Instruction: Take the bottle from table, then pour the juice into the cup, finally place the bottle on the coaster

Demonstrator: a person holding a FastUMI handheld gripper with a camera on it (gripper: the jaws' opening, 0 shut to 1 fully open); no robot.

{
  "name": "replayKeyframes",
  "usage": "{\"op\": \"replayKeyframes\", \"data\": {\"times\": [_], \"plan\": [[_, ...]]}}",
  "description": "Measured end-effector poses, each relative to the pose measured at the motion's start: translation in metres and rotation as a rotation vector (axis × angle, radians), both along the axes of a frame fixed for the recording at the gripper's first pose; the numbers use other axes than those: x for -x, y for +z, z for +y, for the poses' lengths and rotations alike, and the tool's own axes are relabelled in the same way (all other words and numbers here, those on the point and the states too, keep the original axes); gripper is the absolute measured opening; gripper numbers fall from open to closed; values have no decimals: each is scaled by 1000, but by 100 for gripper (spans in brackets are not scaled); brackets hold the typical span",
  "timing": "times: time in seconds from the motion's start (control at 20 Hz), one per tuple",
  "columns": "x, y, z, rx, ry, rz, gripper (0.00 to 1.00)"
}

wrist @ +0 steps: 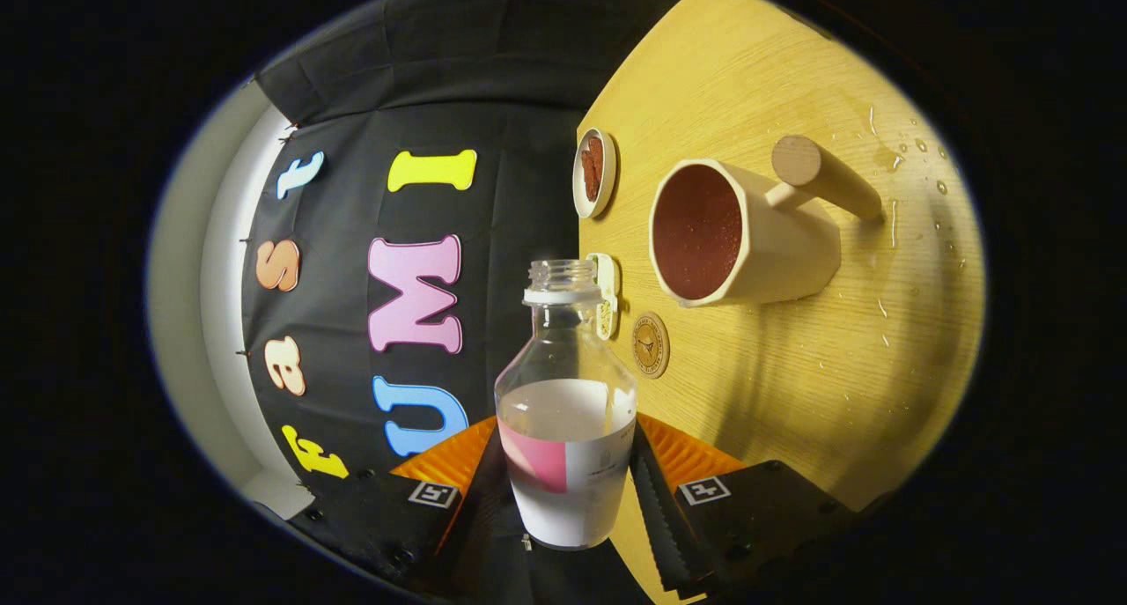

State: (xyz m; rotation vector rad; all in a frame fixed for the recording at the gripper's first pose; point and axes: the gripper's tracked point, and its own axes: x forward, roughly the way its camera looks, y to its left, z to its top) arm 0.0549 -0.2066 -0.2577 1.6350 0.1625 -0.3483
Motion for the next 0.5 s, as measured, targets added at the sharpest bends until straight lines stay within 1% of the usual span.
{"op": "replayKeyframes", "data": {"times": [0.5], "plan": [[-5, -6, -1, -85, -22, 12, 75]]}}
